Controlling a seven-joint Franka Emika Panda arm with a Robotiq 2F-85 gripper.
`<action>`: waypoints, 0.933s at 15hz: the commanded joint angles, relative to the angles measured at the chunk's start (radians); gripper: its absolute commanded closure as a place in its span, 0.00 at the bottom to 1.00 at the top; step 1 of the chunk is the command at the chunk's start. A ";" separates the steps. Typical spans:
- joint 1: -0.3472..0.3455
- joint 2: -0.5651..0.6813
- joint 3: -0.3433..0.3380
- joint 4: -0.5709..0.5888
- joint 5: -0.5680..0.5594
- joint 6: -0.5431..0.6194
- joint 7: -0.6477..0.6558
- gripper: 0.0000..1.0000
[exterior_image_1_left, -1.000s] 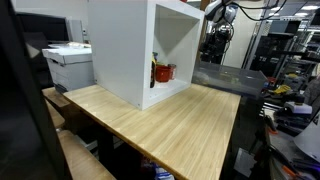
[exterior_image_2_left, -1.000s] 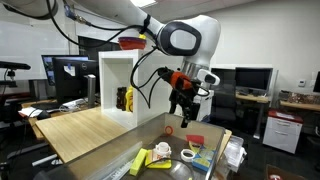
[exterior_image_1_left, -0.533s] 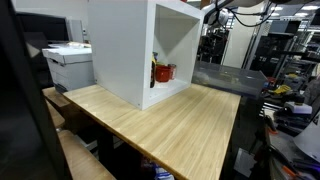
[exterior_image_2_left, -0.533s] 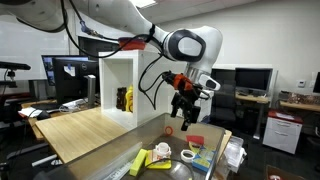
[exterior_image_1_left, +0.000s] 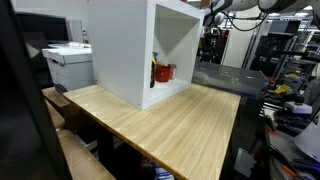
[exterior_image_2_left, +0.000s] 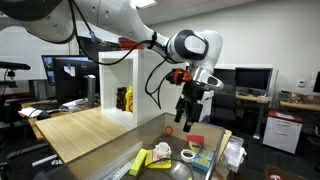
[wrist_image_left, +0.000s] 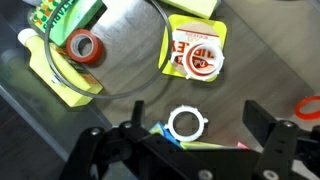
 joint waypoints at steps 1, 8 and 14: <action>0.026 0.028 -0.020 0.055 -0.016 0.027 0.097 0.00; 0.022 0.021 -0.007 0.049 -0.001 0.014 0.068 0.00; 0.025 0.141 -0.009 0.117 0.027 0.140 0.245 0.00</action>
